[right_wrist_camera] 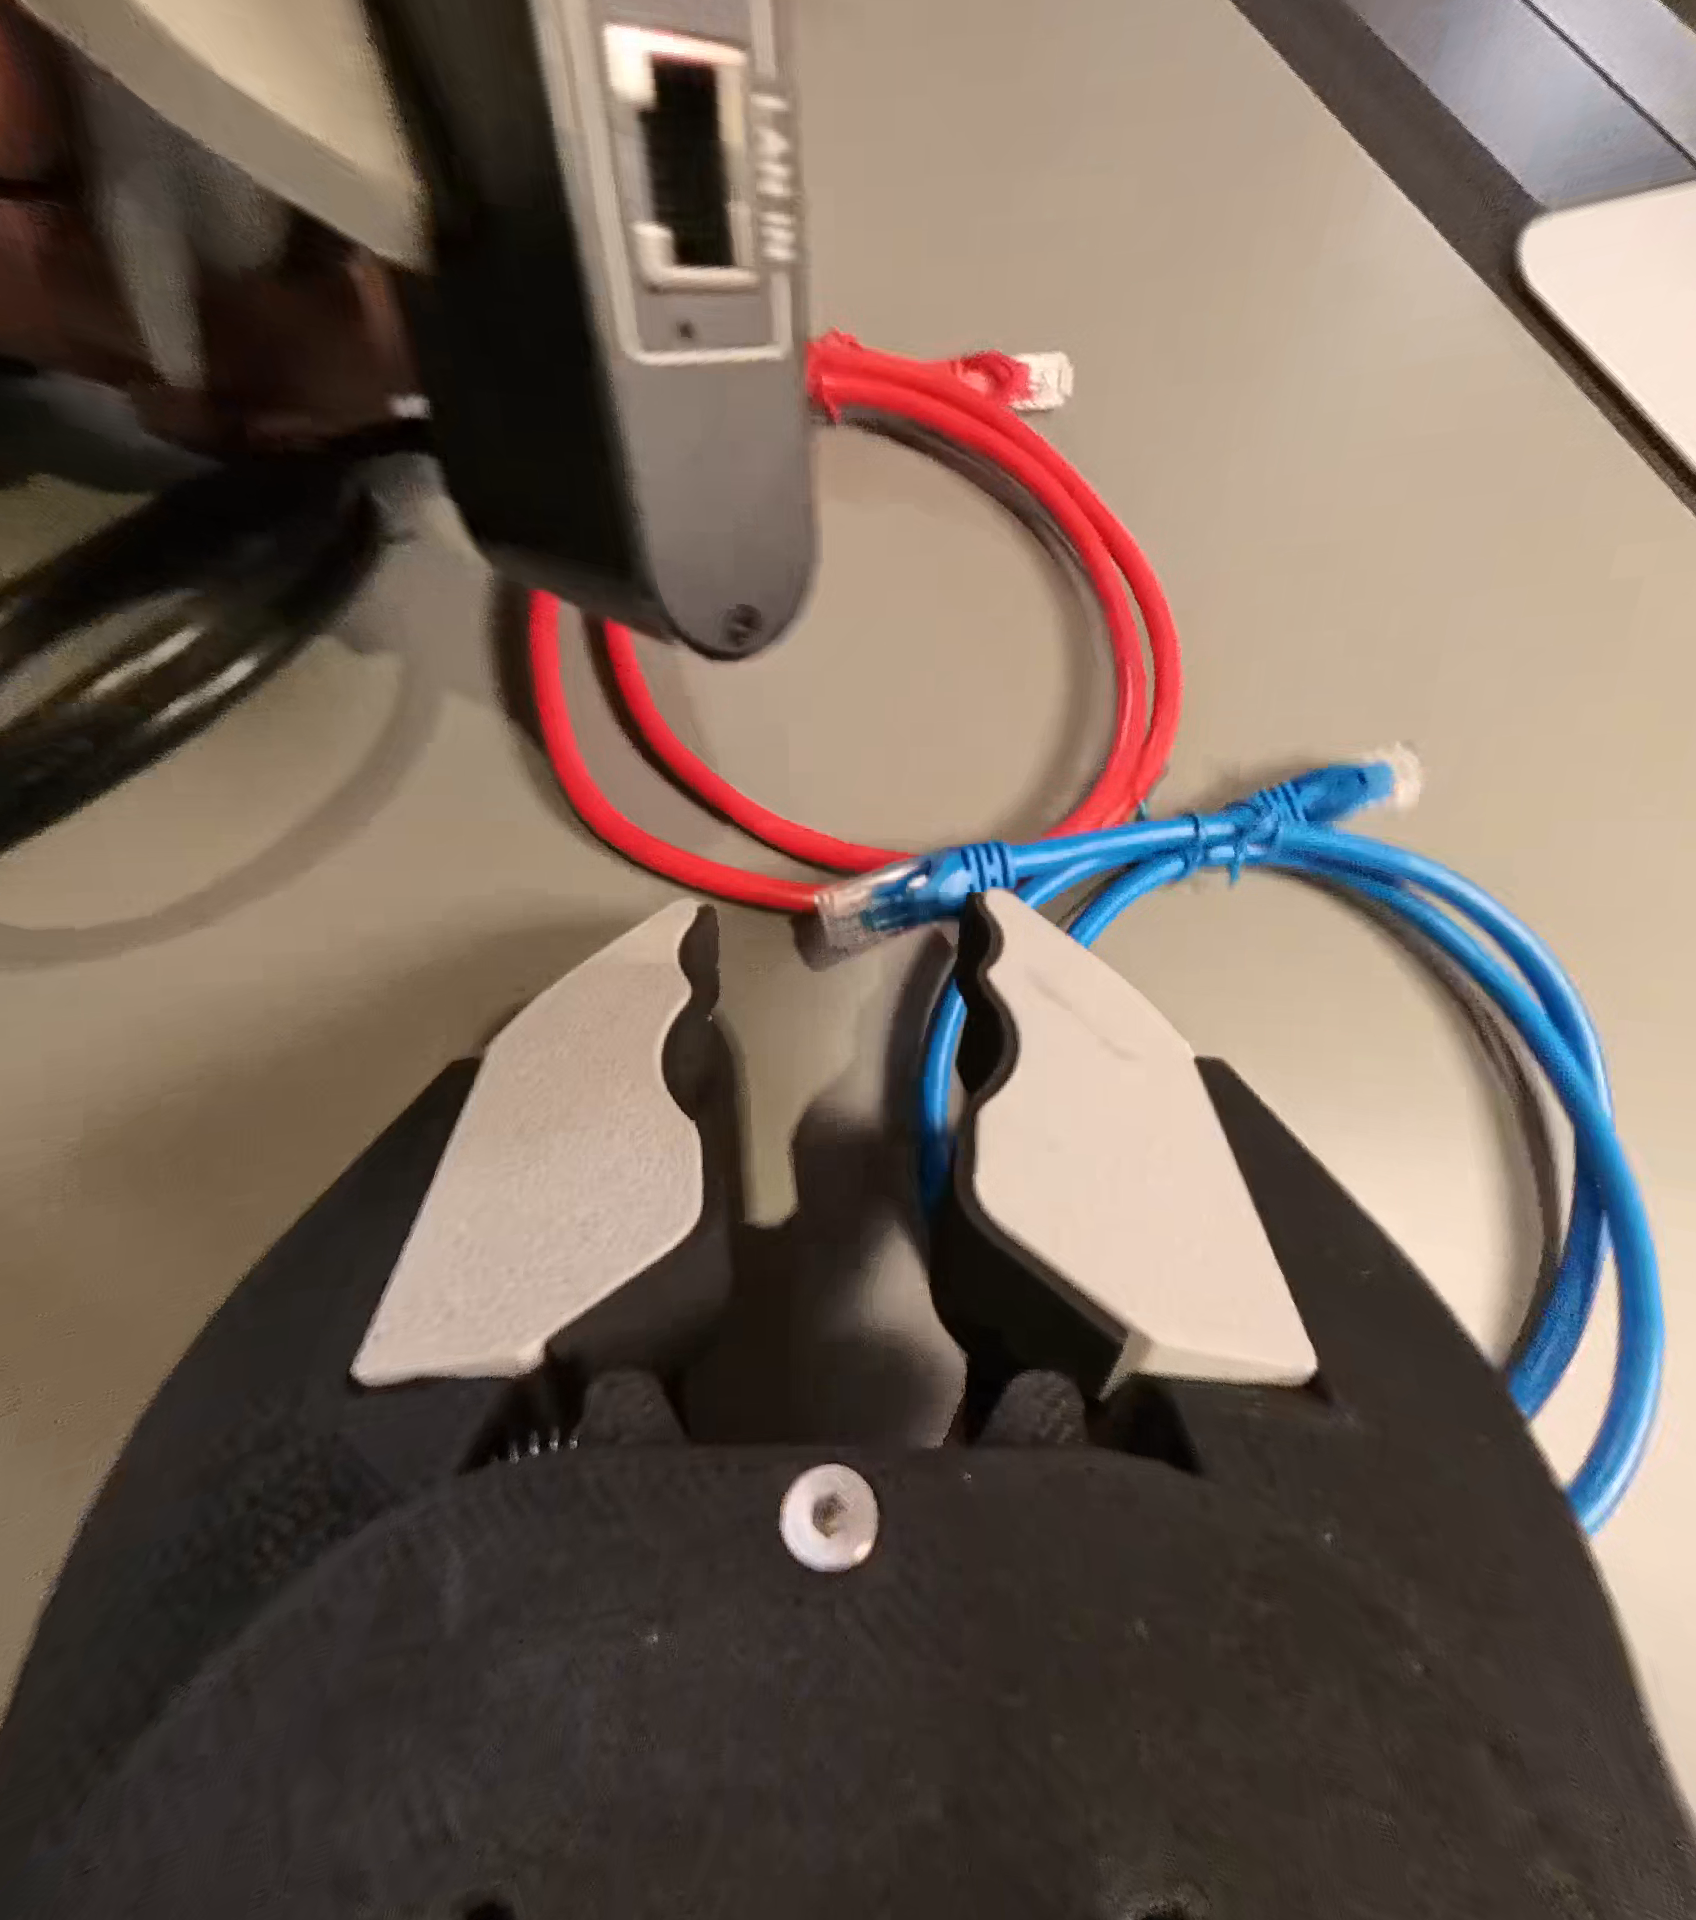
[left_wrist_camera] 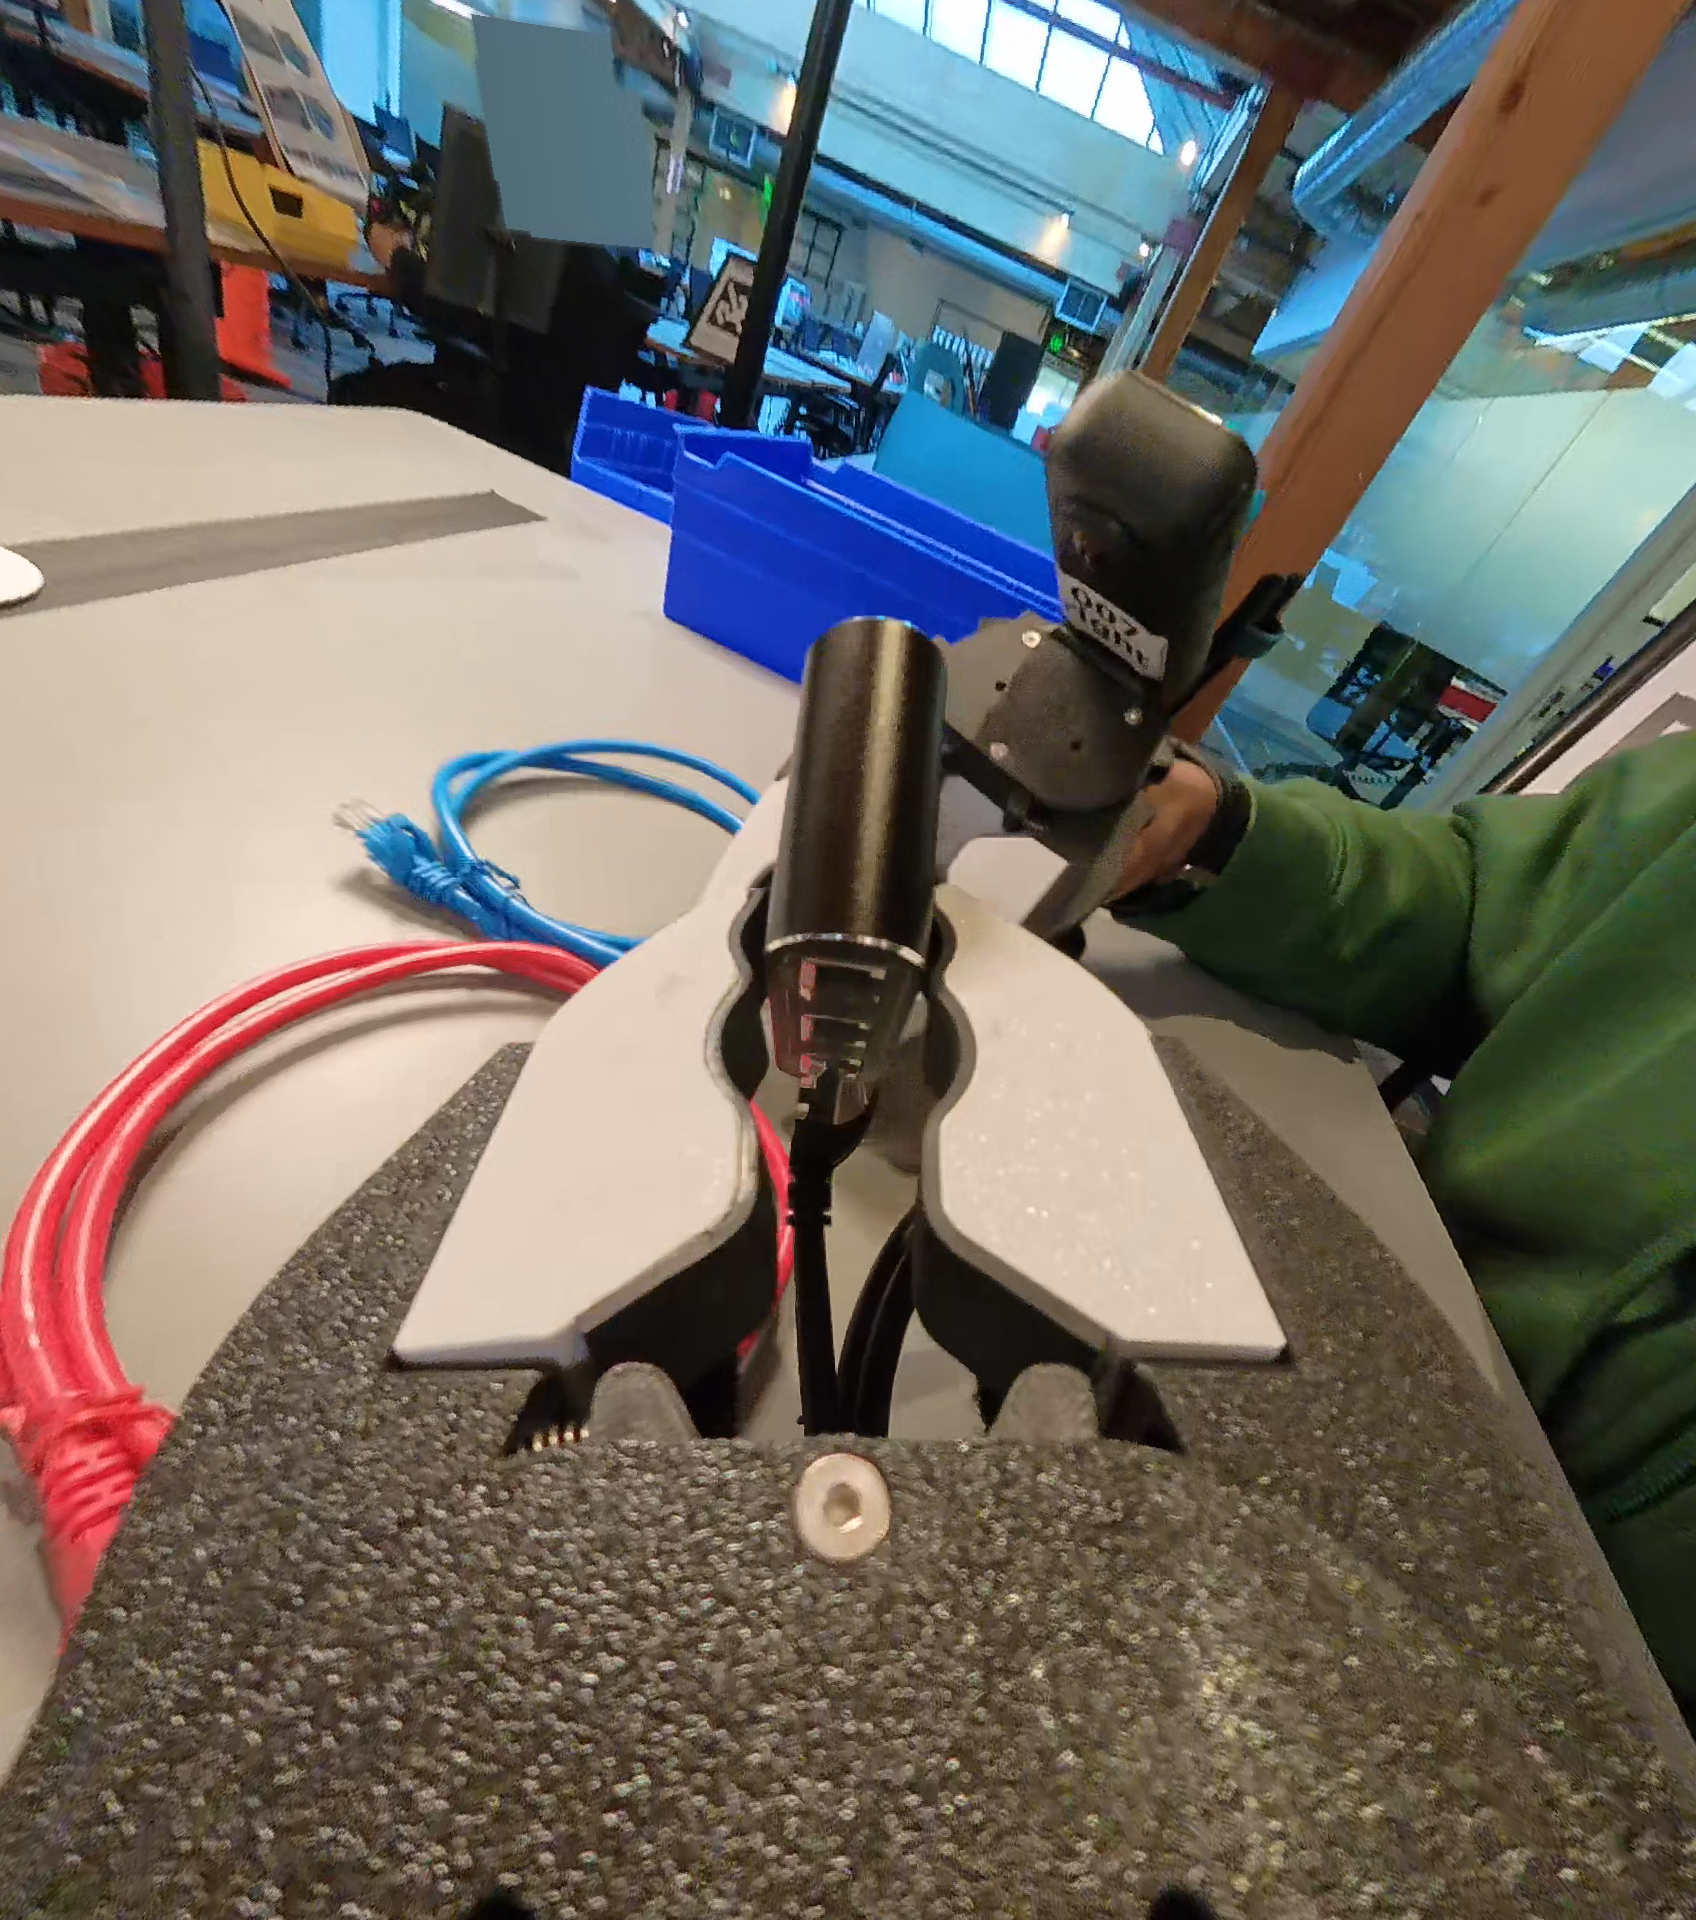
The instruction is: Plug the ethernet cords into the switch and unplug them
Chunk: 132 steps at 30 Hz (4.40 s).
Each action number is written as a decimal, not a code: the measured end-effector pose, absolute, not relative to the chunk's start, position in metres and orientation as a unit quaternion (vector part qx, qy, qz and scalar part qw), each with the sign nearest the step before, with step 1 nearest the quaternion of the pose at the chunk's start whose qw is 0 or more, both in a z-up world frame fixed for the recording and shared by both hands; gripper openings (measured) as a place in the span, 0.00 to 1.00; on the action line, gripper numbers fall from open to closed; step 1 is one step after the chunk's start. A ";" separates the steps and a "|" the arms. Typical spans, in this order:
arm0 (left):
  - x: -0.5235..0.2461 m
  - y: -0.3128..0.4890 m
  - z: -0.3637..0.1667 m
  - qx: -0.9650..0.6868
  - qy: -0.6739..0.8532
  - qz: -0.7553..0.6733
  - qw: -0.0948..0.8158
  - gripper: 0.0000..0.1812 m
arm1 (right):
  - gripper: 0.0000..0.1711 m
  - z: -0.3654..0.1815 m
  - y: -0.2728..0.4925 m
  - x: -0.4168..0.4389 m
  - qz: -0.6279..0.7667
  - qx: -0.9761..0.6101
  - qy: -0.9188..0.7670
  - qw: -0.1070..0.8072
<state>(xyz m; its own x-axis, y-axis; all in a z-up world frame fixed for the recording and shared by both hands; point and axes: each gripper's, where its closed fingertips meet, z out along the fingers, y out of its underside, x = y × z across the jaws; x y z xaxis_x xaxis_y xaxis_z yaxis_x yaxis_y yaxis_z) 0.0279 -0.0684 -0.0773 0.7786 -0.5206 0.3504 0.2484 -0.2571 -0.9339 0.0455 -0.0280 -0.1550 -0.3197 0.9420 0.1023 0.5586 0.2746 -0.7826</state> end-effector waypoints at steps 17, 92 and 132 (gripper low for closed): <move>-0.018 -0.069 -0.060 -0.673 -0.006 -0.340 0.656 0.15 | 0.31 -0.138 0.015 0.026 0.157 -0.186 -0.916 0.320; 0.019 -0.070 -0.101 -0.789 0.160 -0.205 0.557 0.14 | 0.06 -0.095 -0.030 0.031 -0.066 -0.008 -0.736 0.674; -0.053 -0.077 -0.065 -0.754 0.034 -0.197 0.625 0.23 | 0.06 -0.145 -0.002 0.047 0.086 -0.144 -0.835 0.525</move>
<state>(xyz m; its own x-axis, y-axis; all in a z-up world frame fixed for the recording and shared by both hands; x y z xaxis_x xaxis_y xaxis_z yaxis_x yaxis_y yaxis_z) -0.0532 -0.0767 -0.0651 0.9197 -0.2985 0.2549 0.1950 -0.2162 -0.9567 0.0474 -0.0018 -0.1452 -0.4085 0.3298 0.8511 0.1497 0.9440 -0.2940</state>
